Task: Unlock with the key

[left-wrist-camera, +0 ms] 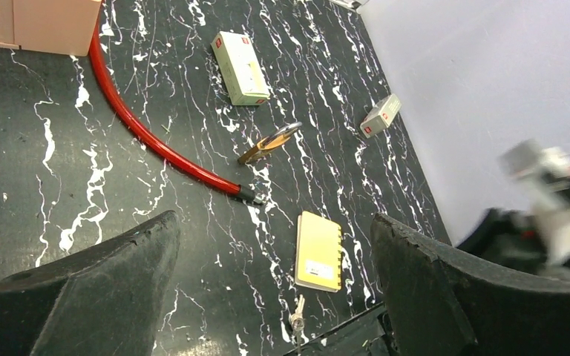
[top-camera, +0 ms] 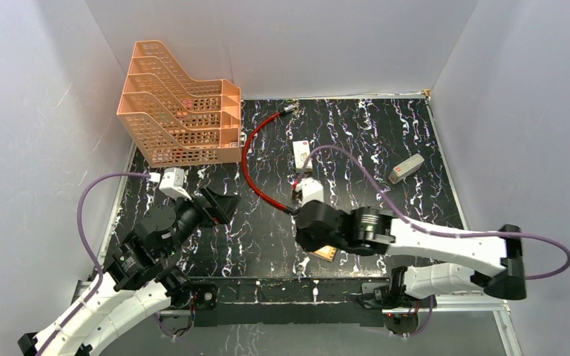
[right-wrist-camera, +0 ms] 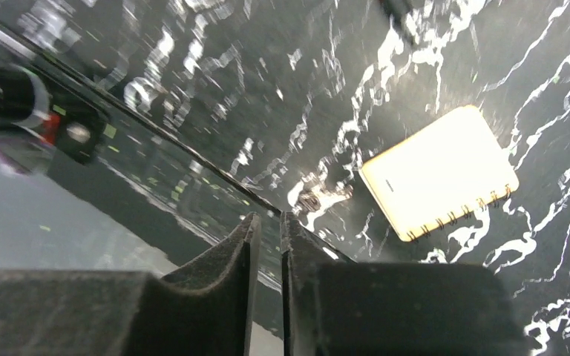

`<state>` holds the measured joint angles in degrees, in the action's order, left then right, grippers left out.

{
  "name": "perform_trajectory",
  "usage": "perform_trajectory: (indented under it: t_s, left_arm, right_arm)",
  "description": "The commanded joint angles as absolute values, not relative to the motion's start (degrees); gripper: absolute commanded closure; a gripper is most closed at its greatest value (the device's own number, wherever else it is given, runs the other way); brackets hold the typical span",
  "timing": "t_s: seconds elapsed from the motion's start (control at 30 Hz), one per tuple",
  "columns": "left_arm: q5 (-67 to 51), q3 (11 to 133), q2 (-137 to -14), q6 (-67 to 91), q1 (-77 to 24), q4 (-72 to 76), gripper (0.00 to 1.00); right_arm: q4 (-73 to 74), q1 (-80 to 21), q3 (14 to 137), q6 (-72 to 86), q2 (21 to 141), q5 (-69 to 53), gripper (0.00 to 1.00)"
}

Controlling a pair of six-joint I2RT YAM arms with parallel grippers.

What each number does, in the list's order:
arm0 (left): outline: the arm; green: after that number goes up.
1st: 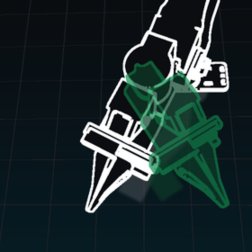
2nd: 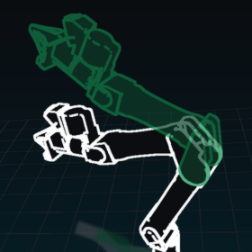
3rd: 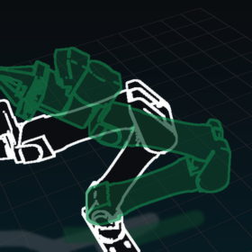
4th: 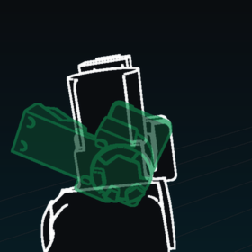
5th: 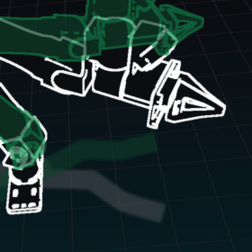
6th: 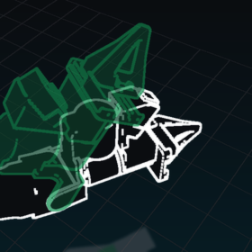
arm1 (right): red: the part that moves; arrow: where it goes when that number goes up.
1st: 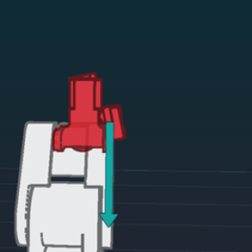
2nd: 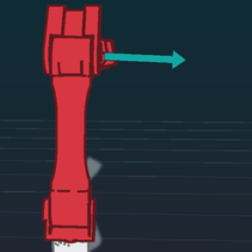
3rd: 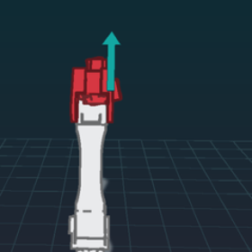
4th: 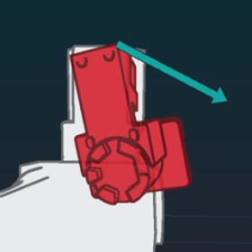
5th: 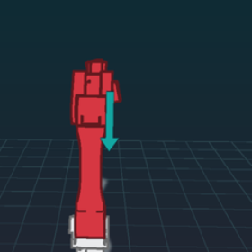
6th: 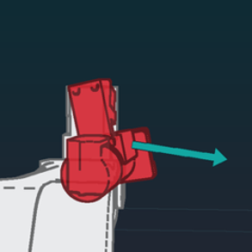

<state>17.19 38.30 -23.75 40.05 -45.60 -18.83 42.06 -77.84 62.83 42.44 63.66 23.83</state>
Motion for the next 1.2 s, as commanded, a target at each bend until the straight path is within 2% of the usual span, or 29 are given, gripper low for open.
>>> perform_trajectory:
  t_s: [0.0,0.23,0.47,0.7,0.87,1.03,1.17]
  left_arm:
    - [17.35,37.91,-23.85,40.39,-45.79,-17.58,0.05]
    - [18.52,37.95,-22.11,41.18,-45.79,-19.72,0.05]
    - [18.89,37.38,-20.86,42.0,-45.79,-21.32,0.05]
    - [18.55,37.41,-20.29,41.66,-45.75,-22.11,0.05]
    - [17.84,36.98,-20.14,40.98,-45.79,-21.55,0.05]
    - [17.84,36.91,-19.28,40.87,-45.78,-21.76,0.05]
    - [17.94,37.08,-18.6,41.08,-45.75,-22.21,0.05]
  right_arm:
    - [39.55,-77.45,56.36,43.51,71.32,16.01,0.71]
    - [33.79,-78.0,54.8,50.66,82.52,16.64,0.65]
    - [39.54,-78.0,57.81,66.27,88.36,21.45,0.59]
    - [44.91,-79.39,59.82,74.26,92.64,22.43,0.53]
    - [47.03,-79.54,59.3,76.27,93.96,23.57,0.62]
    - [46.19,-79.54,60.04,74.4,96.11,22.64,0.57]
    - [45.44,-79.54,59.08,74.01,95.04,22.42,0.73]
